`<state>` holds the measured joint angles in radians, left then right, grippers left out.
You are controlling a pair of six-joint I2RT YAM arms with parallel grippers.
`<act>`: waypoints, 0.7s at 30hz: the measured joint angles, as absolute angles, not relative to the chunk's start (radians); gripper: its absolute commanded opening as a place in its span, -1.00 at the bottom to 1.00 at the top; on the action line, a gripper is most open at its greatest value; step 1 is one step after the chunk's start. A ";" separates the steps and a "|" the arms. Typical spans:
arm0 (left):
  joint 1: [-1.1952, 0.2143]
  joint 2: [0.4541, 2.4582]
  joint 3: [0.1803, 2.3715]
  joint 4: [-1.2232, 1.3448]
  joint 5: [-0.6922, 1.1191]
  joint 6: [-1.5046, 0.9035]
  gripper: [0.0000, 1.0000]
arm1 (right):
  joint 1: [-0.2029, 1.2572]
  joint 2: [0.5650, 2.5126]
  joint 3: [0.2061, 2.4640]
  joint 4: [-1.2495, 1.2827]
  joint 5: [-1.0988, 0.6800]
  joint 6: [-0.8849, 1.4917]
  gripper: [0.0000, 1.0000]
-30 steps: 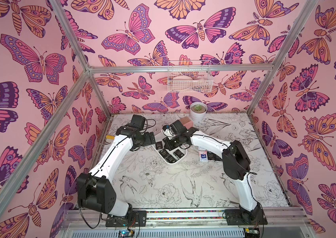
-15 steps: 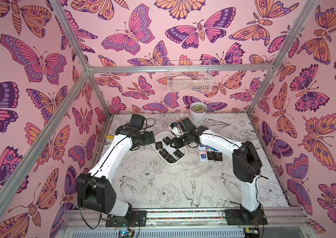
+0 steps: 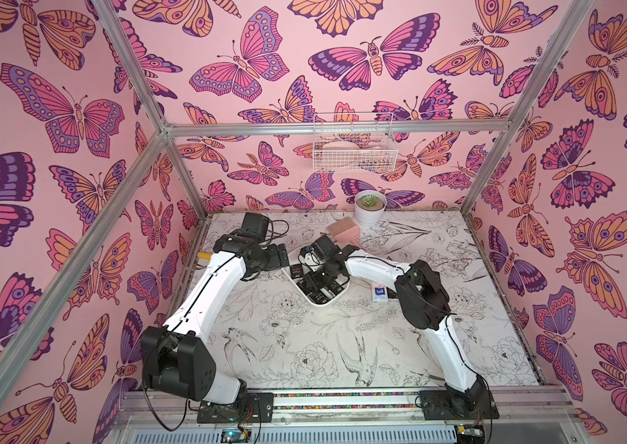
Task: Take the pocket tissues out of the storage box
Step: Pick up the pocket tissues from the storage box.
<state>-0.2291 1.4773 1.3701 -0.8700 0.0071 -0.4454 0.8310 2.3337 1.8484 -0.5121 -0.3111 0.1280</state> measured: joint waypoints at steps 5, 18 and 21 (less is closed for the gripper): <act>-0.229 1.475 1.370 -0.870 0.007 -0.445 1.00 | 0.844 2.359 1.895 -0.524 -0.296 0.133 -0.47; -0.222 1.473 1.370 -0.870 0.007 -0.445 1.00 | 0.835 2.244 1.829 -0.535 -0.266 0.163 -0.76; -0.220 1.468 1.370 -0.870 0.007 -0.445 1.00 | 0.812 2.152 1.782 -0.531 -0.257 0.170 -0.76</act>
